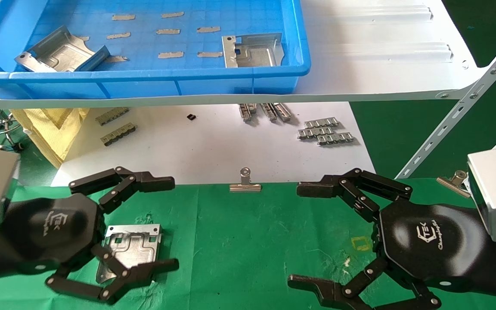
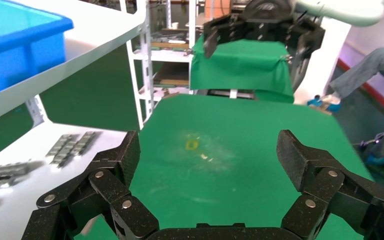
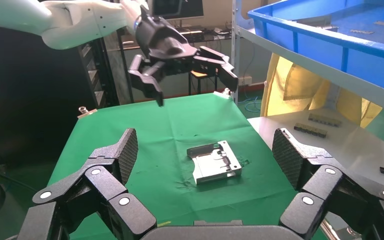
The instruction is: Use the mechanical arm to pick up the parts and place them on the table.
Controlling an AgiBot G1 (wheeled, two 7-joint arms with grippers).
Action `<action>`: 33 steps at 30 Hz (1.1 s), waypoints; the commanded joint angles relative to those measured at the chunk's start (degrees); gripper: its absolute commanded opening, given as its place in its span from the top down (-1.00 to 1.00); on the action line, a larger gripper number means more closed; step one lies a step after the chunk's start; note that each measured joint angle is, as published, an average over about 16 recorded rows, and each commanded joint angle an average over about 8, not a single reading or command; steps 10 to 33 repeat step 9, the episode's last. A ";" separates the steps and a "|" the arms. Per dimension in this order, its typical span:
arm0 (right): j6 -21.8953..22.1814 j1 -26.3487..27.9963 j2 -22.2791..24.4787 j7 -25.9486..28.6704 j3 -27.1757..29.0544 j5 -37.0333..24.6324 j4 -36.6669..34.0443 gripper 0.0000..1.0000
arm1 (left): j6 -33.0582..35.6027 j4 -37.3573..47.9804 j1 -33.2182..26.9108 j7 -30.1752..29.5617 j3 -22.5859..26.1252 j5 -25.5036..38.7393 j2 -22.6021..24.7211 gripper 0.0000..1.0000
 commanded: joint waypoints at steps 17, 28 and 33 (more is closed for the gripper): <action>0.01 0.00 0.00 0.00 0.00 0.01 0.00 -1.00 | -0.78 -7.54 4.14 -5.48 -4.85 -1.20 -1.34 -1.00; 0.01 0.00 0.00 0.00 0.00 0.01 0.00 -1.00 | -0.78 -7.54 4.14 -5.48 -4.85 -1.20 -1.34 -1.00; 0.01 0.00 0.00 0.00 0.00 0.01 0.00 -1.00 | -0.78 -7.54 4.14 -5.48 -4.85 -1.20 -1.34 -1.00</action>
